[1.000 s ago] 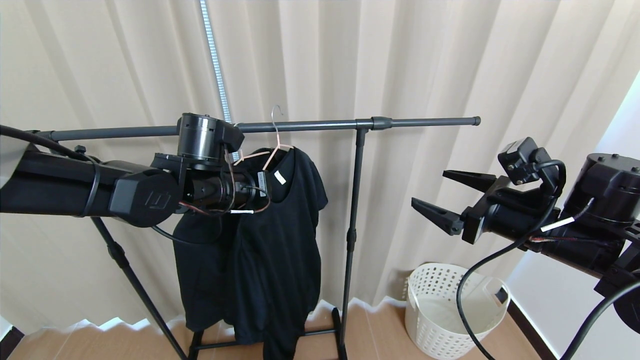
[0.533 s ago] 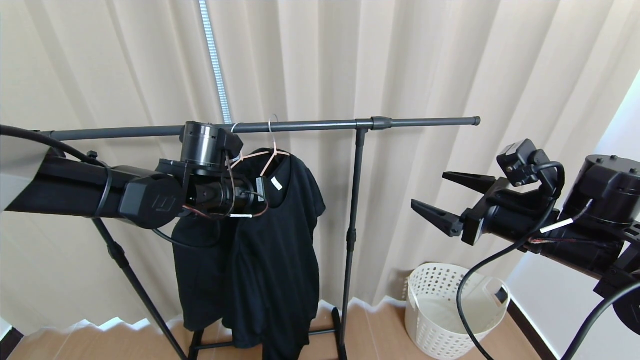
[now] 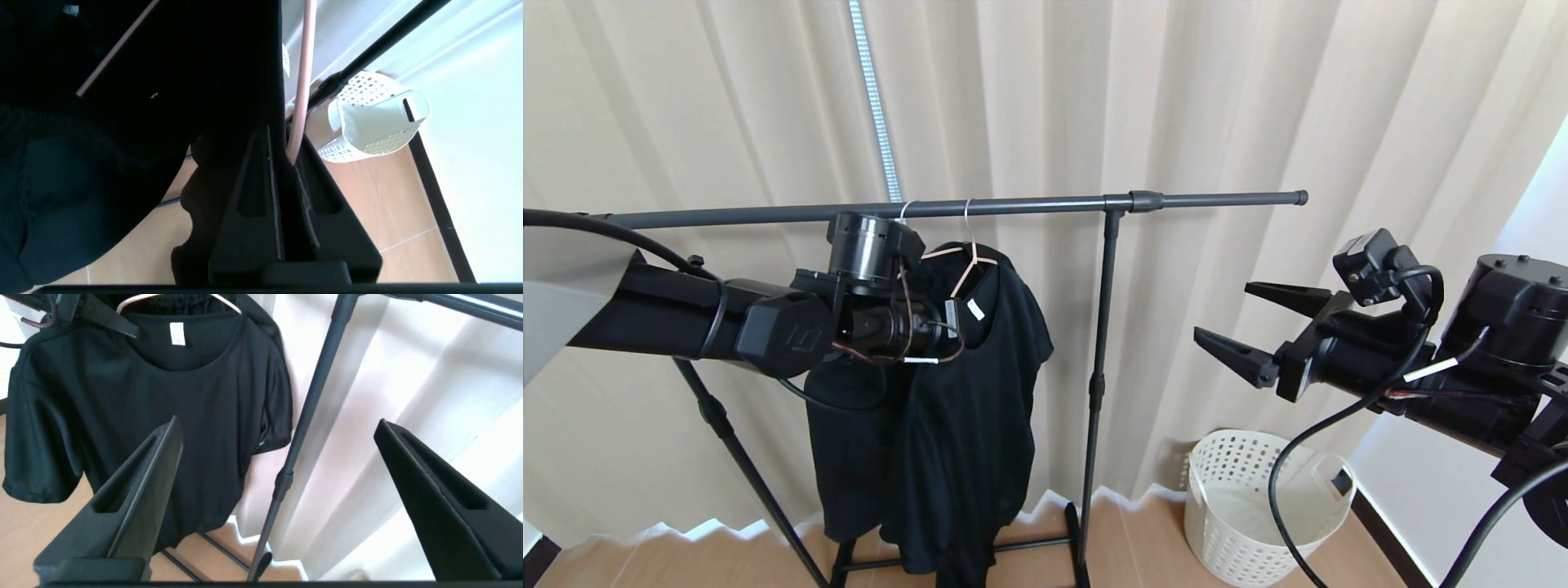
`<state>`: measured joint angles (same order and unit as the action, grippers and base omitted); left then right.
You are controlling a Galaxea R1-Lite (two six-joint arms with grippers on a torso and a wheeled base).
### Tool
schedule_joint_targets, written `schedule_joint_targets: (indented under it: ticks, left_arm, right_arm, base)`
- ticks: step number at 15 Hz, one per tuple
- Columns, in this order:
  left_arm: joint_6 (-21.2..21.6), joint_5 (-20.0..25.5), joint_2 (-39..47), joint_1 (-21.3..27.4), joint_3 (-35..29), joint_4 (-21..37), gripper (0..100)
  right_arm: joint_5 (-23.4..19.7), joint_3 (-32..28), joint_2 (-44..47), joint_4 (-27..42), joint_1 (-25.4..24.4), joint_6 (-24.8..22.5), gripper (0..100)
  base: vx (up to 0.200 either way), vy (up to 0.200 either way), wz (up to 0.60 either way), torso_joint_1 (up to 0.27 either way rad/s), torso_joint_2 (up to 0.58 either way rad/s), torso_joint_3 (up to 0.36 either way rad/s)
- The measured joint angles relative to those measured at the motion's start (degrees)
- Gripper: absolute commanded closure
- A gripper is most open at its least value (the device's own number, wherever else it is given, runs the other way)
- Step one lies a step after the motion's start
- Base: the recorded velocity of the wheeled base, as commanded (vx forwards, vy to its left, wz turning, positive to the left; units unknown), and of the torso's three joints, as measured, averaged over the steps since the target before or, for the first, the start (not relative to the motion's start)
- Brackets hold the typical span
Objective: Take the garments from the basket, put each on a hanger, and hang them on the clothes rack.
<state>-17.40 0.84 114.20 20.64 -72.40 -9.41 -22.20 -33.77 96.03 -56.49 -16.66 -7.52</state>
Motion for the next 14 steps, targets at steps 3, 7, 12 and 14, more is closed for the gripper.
schedule_joint_targets:
  ticks: [3,7,12,14]
  left_arm:
    - [0.07,0.02,0.13,0.02,0.13,-0.06,0]
    - [0.56,-0.49,-0.39,0.28,1.12,0.02,0]
    - [0.89,-0.84,-3.79,0.44,2.67,0.11,0]
    - [1.37,-0.82,-6.79,0.88,4.85,0.09,0]
  right_arm:
    - [0.0,-0.1,0.04,0.02,0.0,-0.02,0]
    - [-0.02,-0.29,0.06,0.0,0.0,0.0,0]
    - [-0.02,-0.33,-0.16,0.0,0.0,-0.02,0]
    - [0.0,-0.27,-0.4,-0.05,0.0,-0.02,0]
  base:
    - [0.0,0.0,0.0,0.0,0.0,0.0]
    - [0.0,0.0,0.0,0.0,0.0,0.0]
    - [0.0,0.0,0.0,0.0,0.0,0.0]
    - [0.0,0.0,0.0,0.0,0.0,0.0]
